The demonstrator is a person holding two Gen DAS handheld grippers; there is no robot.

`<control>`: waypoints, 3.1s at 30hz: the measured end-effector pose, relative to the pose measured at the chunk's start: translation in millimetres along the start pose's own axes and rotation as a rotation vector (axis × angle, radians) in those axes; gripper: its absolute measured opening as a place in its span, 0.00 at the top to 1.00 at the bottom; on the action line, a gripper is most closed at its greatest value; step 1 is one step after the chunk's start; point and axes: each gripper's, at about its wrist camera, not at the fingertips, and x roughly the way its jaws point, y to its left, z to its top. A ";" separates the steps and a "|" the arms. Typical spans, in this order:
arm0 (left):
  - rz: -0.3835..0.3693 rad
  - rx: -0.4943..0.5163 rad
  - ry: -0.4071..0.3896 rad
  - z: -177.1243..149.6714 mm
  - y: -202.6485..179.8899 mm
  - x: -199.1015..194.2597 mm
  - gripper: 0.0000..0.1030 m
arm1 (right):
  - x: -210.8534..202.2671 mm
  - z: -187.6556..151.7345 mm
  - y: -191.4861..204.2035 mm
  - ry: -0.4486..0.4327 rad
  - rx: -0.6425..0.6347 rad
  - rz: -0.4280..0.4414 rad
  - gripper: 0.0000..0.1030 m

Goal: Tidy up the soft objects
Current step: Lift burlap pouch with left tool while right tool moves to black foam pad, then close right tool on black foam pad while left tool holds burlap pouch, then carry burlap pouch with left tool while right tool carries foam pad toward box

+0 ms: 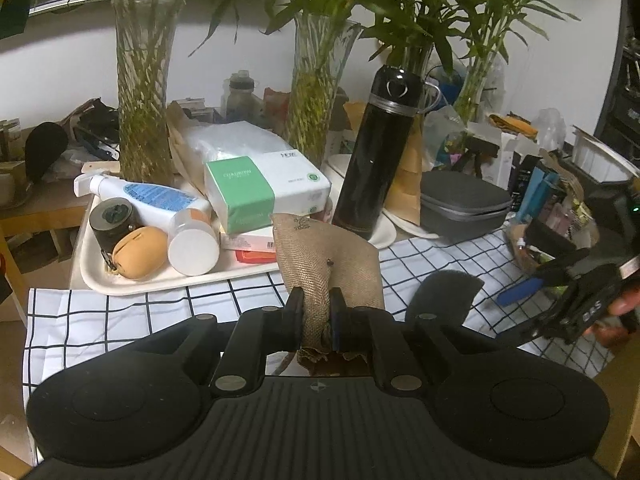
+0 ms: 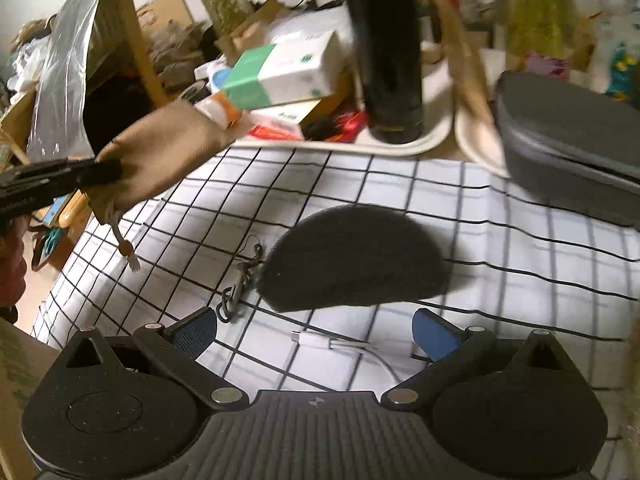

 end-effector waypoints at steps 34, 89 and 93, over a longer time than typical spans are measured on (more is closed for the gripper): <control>0.004 -0.010 -0.014 5.1 8.6 -2.7 0.87 | 70.2 38.4 20.3 -0.031 -0.069 -0.277 0.24; 0.069 0.031 -0.151 -16.8 -111.3 -192.6 0.87 | -186.3 -83.8 111.0 -0.363 -0.167 0.003 0.27; 0.057 0.040 -0.124 -26.5 -121.8 -204.2 0.87 | -189.1 -85.7 115.1 -0.370 -0.173 0.013 0.27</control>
